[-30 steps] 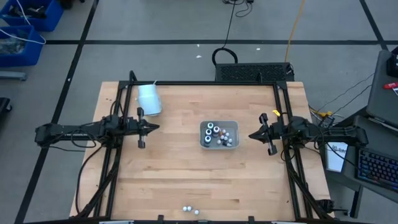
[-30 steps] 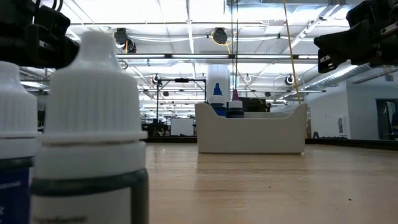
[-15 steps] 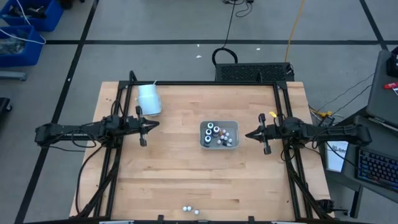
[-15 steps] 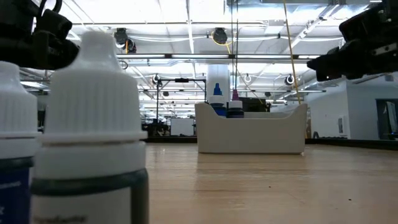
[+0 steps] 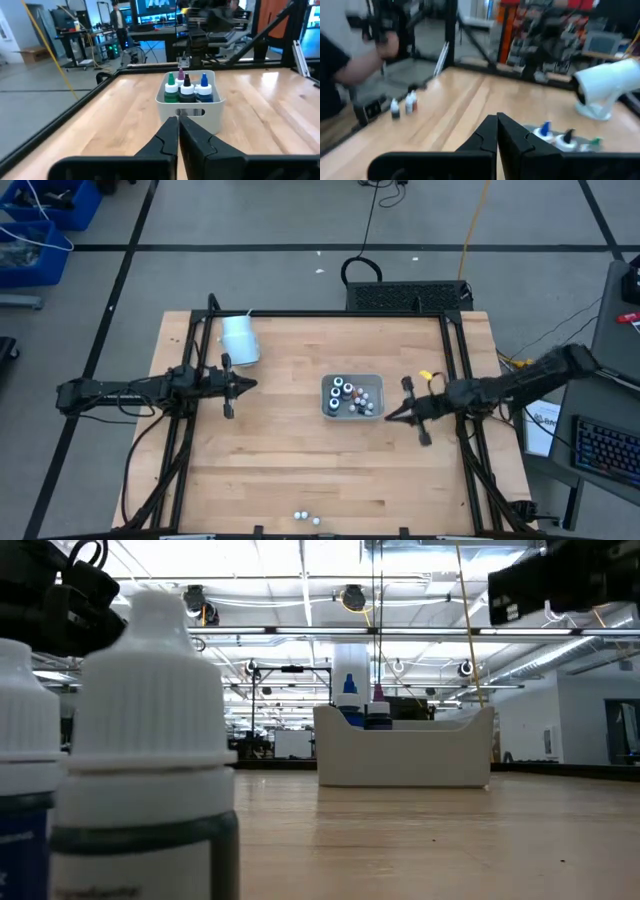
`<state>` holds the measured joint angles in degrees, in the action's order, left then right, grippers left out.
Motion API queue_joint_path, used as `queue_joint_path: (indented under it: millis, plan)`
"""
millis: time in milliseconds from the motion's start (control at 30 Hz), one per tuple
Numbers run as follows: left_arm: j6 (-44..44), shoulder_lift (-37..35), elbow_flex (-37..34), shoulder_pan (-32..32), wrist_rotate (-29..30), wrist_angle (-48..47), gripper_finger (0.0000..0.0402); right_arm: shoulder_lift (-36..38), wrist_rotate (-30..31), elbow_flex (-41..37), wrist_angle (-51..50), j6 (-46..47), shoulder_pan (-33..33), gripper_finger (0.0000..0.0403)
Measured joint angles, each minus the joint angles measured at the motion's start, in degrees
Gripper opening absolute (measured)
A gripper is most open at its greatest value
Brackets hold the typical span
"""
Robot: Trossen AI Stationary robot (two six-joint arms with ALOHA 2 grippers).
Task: Pick & Place food coloring
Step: Put the bottom small blue food coloring bottle into the bin
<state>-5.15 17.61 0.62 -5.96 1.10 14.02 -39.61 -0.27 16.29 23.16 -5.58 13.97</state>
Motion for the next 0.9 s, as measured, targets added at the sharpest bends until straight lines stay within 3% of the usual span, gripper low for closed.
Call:
queue_joint_path:
  millis: [233, 433, 533, 667, 767, 900]
  plan:
    - [4.42, 0.02, 0.01, 0.00, 0.38, -0.85, 0.0043, -25.97, 16.07, 20.18, -2.10, -1.98, 15.47, 0.0000]
    - [5.90, 0.02, 0.02, -0.02, 0.40, 0.69, 0.0044, -46.65, 25.45, 44.66, -14.87, 2.57, 19.44, 0.0000]
    - [5.88, 0.00, 0.02, 0.00, 0.40, 1.09, 0.0044, -55.65, 25.38, 56.93, -24.51, 7.10, 19.51, 0.0000]
    - [5.63, 0.00, 0.02, -0.01, 0.40, 1.19, 0.0044, -65.48, 19.26, 70.02, -35.90, 10.98, 19.24, 0.0000]
    - [4.71, 0.02, 0.02, -0.01, 0.42, 1.54, 0.0044, -71.51, 13.49, 77.94, -40.58, 15.09, 18.90, 0.0000]
    - [3.54, 0.00, 0.04, 0.00, 0.44, 3.72, 0.0044, -78.54, 12.06, 87.39, -46.21, 17.33, 18.76, 0.0000]
